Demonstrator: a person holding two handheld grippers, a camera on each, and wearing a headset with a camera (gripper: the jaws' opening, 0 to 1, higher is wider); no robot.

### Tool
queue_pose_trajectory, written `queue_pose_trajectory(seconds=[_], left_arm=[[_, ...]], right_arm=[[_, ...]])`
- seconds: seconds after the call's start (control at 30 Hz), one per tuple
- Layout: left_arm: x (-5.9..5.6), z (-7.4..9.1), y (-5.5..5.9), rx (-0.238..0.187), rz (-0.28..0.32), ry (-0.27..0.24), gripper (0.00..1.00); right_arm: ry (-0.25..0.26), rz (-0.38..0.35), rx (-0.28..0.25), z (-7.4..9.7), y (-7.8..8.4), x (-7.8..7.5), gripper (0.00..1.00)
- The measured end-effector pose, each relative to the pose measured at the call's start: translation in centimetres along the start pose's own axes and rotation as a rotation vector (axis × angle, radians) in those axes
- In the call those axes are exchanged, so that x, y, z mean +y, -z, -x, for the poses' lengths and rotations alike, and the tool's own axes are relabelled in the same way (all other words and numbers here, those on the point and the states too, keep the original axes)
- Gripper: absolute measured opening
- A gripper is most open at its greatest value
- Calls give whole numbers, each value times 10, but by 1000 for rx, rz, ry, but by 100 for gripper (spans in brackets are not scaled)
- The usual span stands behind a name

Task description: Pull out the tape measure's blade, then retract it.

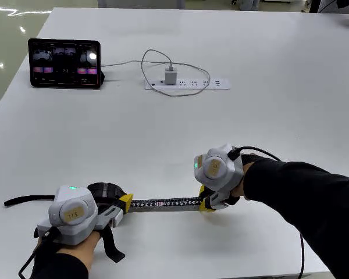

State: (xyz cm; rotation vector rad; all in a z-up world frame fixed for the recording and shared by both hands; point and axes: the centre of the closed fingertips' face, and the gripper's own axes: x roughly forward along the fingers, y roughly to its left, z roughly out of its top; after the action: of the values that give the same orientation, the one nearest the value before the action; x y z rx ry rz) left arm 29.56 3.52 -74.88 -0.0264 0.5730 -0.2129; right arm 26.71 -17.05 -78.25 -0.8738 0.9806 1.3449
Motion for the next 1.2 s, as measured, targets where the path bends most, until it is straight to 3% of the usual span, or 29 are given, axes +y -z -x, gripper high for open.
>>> queue_pose_trajectory(seconds=[1.2], left_arm=[[0,-1,0,-5,-1,1,61]], right_arm=[[-10,-7,-42,-7,-16,-1,10]])
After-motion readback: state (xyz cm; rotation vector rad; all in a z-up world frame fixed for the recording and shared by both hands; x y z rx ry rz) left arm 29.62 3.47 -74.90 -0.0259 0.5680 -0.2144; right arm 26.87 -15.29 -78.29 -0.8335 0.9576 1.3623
